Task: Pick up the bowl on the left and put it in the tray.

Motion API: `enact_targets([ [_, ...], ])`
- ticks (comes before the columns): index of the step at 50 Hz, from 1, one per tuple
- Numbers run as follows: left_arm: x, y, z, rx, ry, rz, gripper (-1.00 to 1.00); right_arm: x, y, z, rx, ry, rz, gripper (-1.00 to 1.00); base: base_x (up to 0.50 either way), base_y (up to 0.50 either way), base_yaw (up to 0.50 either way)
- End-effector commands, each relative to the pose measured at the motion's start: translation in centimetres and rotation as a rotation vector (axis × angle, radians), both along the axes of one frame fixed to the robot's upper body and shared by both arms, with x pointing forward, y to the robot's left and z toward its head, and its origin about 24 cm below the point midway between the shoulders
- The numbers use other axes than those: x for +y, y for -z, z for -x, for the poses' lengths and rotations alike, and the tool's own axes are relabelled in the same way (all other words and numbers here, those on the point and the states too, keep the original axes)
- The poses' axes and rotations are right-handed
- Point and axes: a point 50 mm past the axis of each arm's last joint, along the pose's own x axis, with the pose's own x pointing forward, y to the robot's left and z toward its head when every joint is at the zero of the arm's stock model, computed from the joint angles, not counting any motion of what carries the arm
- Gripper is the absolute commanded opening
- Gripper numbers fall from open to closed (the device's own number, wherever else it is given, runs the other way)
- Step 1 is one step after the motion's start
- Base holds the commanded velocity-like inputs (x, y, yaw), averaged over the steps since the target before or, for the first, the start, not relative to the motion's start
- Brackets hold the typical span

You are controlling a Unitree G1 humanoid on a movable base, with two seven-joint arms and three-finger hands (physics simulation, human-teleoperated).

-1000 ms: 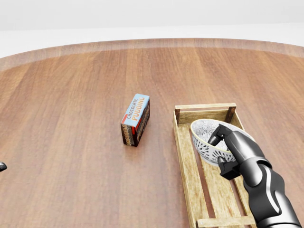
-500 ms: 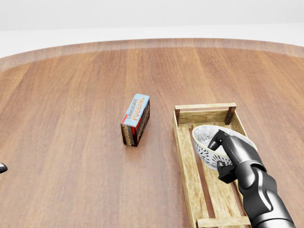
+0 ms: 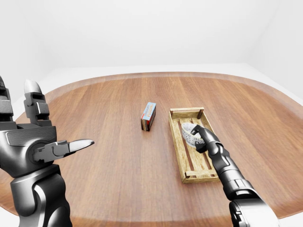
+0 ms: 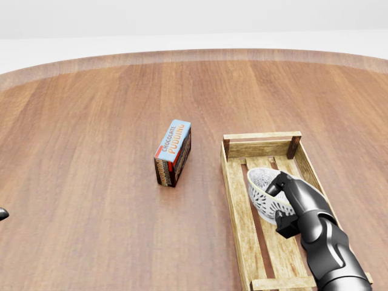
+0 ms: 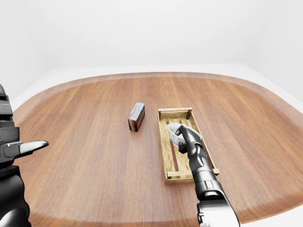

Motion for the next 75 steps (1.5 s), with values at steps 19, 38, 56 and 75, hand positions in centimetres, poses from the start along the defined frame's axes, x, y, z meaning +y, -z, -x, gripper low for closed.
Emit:
enact_targets([
  [19,0.0,-0.1,0.0,-0.006,0.003,0.009,1.0,0.4,1.5,0.7,0.058,-0.01,0.024,1.0,0.0,0.0,0.0],
  [38,-0.1,0.0,0.0,-0.003,0.004,0.006,1.0,0.6,1.0,0.7,0.045,-0.036,0.018,1.0,0.0,0.0,0.0],
  [56,-0.4,0.2,0.0,0.007,0.01,-0.005,1.0,5.9,-6.5,2.7,-0.124,-0.372,0.257,1.0,0.0,0.0,0.0],
  [75,-0.1,-0.2,0.3,-0.015,0.006,0.005,1.0,9.6,-16.5,7.9,-0.349,-0.276,0.596,1.0,0.0,0.0,0.0],
])
